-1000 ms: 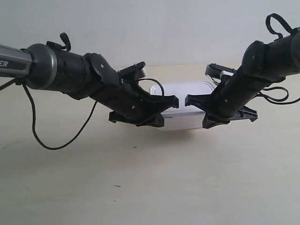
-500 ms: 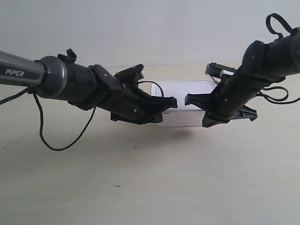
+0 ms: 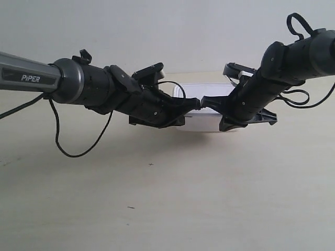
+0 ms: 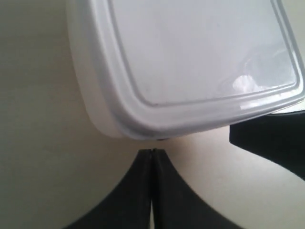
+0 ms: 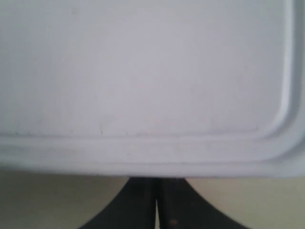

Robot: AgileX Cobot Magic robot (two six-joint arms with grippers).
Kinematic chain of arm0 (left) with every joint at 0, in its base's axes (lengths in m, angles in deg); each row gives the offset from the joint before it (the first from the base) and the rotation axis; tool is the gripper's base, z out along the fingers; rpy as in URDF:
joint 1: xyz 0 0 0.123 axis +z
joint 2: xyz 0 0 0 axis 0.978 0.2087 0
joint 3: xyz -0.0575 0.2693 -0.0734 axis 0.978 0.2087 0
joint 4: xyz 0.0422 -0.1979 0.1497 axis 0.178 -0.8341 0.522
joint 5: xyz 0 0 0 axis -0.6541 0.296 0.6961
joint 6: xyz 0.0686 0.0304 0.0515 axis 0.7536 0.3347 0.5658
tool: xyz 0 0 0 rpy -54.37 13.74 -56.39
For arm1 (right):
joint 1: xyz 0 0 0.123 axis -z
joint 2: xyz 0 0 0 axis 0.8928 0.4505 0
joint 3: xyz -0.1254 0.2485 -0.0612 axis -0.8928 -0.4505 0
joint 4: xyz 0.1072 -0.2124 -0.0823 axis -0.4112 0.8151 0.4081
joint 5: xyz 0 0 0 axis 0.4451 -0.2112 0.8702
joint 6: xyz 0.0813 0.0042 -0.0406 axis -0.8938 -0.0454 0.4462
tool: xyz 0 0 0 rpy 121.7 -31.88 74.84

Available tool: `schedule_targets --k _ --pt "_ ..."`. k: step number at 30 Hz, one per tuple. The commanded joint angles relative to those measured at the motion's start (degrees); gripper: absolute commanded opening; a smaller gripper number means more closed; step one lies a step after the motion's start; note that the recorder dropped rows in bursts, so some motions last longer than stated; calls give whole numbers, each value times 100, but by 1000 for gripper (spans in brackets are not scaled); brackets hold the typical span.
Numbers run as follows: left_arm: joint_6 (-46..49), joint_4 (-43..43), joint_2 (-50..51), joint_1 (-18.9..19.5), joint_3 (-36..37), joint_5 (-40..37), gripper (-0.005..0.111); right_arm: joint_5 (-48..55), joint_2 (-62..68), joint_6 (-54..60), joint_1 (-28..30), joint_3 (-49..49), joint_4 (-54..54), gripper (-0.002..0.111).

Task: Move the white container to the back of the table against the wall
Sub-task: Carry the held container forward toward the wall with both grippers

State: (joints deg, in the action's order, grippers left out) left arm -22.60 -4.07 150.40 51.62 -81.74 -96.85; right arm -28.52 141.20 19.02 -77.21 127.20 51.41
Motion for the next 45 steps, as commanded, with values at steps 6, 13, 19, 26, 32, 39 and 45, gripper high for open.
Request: schedule_targets --k 6,13,19,26,32,39,45 --pt "52 -6 422 132 -609 89 0 246 520 60 -9 935 58 0" --pt "52 -6 639 132 -927 73 0 273 733 60 -9 1296 58 0" --pt "52 -6 766 132 -1152 111 0 242 910 60 -9 1462 58 0" --pt "52 -6 981 132 -1452 63 0 -8 910 60 -9 1462 35 0" --pt "52 12 1060 169 -1568 121 0 -67 971 60 -9 1648 35 0" --pt "52 12 1097 249 -1594 387 0 178 1288 -4 -9 2220 60 0" --pt "80 12 1097 311 -1594 538 0 243 1478 -107 -9 2553 209 0"
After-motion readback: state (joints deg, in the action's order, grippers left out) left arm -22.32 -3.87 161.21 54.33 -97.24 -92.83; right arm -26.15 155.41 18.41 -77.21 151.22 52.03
